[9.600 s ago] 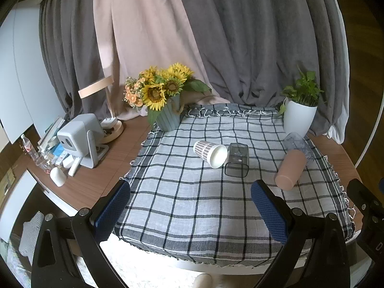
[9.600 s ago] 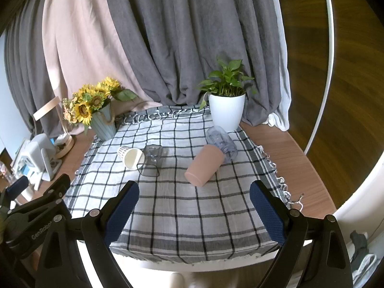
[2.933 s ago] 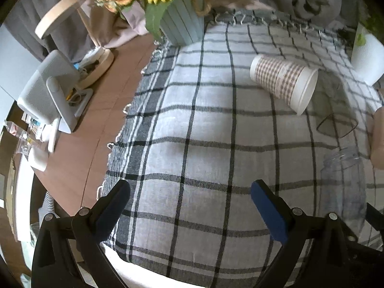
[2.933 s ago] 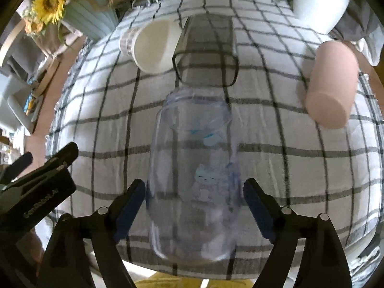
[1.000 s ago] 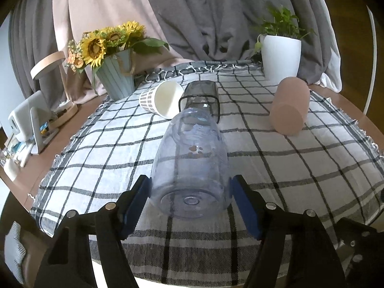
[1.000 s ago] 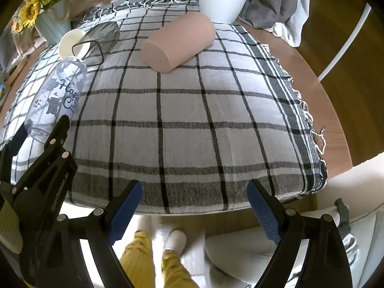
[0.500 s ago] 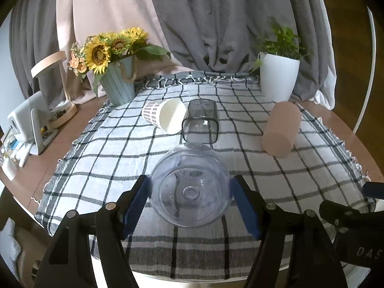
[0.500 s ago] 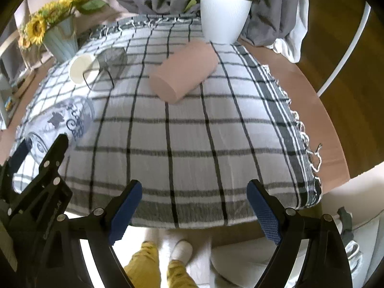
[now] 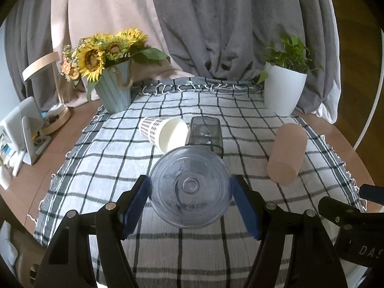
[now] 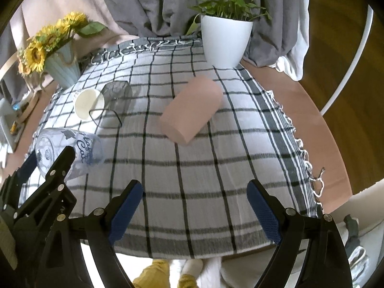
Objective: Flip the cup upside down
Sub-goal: 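Carry the clear cup beside the glass tumbler and lower it, then open the right gripper and release the clear cup on the cloth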
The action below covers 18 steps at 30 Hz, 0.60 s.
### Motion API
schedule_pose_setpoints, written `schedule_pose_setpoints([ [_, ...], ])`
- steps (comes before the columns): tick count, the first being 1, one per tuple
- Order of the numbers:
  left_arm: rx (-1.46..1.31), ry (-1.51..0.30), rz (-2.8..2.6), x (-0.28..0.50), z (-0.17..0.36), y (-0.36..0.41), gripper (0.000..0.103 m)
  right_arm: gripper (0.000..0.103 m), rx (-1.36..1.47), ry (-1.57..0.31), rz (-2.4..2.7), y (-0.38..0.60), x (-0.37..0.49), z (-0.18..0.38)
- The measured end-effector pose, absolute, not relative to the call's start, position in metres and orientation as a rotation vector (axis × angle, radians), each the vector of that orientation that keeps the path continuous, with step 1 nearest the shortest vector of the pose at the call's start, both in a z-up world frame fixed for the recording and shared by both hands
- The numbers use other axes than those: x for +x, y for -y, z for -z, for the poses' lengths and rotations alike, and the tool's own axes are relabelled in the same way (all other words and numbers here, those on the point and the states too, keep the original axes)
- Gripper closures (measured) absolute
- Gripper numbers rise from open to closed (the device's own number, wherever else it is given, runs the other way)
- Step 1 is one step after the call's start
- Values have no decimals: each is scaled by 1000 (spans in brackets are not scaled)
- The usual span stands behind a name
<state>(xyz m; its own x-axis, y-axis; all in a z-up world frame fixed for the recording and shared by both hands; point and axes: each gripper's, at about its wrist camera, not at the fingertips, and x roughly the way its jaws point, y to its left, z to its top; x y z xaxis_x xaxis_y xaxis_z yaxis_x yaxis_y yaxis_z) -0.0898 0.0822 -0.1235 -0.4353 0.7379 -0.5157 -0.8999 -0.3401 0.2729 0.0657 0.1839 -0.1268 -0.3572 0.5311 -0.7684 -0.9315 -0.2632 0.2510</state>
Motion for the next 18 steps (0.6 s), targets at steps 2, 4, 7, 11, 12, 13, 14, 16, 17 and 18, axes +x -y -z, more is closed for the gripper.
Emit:
schedule_pose_setpoints([
  [2,-372,-647,-1931,-92,121,-88,33,14,-677,-867,-1799,-187,64,125],
  [4,-378,-647,-1927,-94,119,-94,33,14,-668,-874,-1794,-192,63,124],
  [7,-388,-652,-1918,-98,117,-102,33,14,-653,-883,-1781,-197,62,121],
  [11,-412,-655,-1909,-103,114,-113,33,14,-636,-894,-1770,-204,61,118],
  [12,-416,-657,-1906,-104,114,-115,33,14,-632,-896,-1768,-205,60,118],
  [13,-420,-661,-1903,-104,113,-117,33,14,-629,-898,-1764,-206,59,117],
  [14,-427,-665,-1900,-106,113,-120,33,14,-626,-900,-1761,-207,59,117],
  [16,-444,-666,-1896,-108,112,-123,33,14,-621,-908,-1756,-209,58,117],
  [17,-454,-667,-1894,-109,112,-126,33,14,-618,-913,-1755,-210,58,117],
  [18,-459,-667,-1893,-110,111,-127,33,14,-615,-920,-1753,-211,58,117],
])
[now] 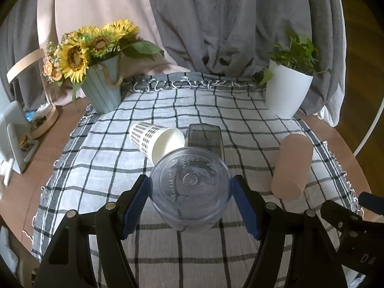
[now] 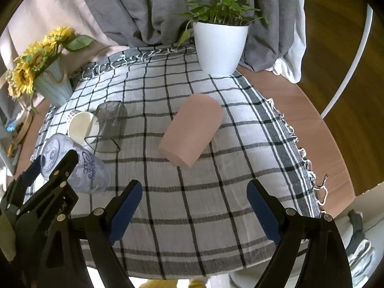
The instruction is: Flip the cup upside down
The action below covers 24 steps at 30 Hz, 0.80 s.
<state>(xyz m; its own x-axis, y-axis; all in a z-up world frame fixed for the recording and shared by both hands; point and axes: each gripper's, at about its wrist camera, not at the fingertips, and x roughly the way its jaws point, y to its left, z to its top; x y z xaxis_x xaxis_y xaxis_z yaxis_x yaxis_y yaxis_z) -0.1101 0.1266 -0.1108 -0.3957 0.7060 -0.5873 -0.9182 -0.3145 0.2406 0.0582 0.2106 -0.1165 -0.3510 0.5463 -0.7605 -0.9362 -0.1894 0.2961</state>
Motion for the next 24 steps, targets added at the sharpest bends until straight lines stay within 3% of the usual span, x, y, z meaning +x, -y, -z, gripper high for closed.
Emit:
schedule_pose_setpoints([
  [8,-509,-659,-1869,-115,108,-132,31,14,-598,-932,-1740,-213,58,113],
  [11,-508,-661,-1862,-112,105,-130,16,14,-587,-935,-1737,-211,62,110],
  [13,-491,-641,-1866,-108,100,-122,14,14,-579,-939,-1737,-209,65,108],
  [15,-476,-635,-1876,-105,95,-115,2,13,-565,-939,-1741,-205,69,105],
  [24,-427,-652,-1957,-89,64,-60,0,9,-462,-907,-1820,-166,93,81],
])
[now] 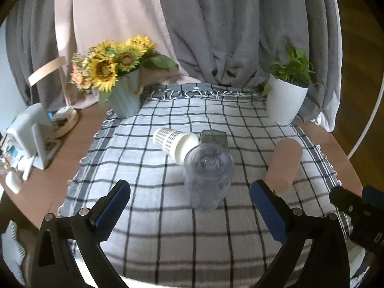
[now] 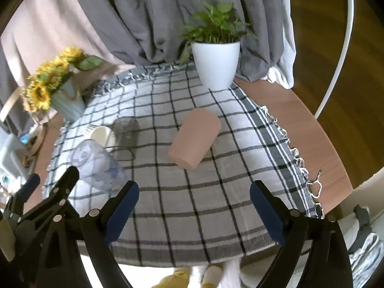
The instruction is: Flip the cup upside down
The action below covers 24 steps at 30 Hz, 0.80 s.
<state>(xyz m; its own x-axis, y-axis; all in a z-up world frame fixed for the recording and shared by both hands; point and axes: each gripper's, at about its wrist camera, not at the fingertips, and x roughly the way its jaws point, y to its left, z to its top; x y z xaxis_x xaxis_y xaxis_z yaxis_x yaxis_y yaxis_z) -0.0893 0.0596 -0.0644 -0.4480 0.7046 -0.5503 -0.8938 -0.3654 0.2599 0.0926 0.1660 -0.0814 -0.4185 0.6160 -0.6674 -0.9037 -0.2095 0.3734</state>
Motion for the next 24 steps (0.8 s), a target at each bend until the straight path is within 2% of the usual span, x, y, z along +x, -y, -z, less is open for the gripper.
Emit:
schedule_pose_setpoints([
  [11,-376,-649,-2038,-70,32,-3,0,9,-341,-777,-1943,-115,105,44],
  [24,-325,-623,-2055,-56,11,19,0,9,-271,-676,-1980,-85,112,24],
])
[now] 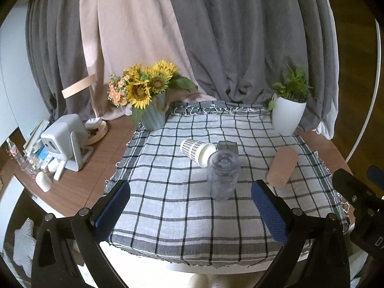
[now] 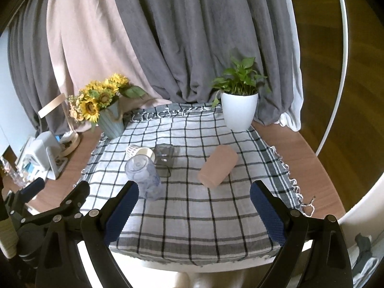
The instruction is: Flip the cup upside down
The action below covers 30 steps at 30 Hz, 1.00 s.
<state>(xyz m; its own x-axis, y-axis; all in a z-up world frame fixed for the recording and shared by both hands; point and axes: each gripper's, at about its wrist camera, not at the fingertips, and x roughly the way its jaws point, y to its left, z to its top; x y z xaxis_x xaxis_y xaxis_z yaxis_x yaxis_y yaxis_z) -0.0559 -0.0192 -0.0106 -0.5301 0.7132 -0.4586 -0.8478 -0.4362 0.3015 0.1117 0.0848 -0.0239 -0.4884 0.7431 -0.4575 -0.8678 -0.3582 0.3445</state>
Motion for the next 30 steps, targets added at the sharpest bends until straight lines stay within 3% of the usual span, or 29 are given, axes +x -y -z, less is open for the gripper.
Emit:
schedule_pose_setpoints([
  [30,-283,-622,-2078,-46,8,19,0,9,-244,-648,-1976,-81,121,23],
])
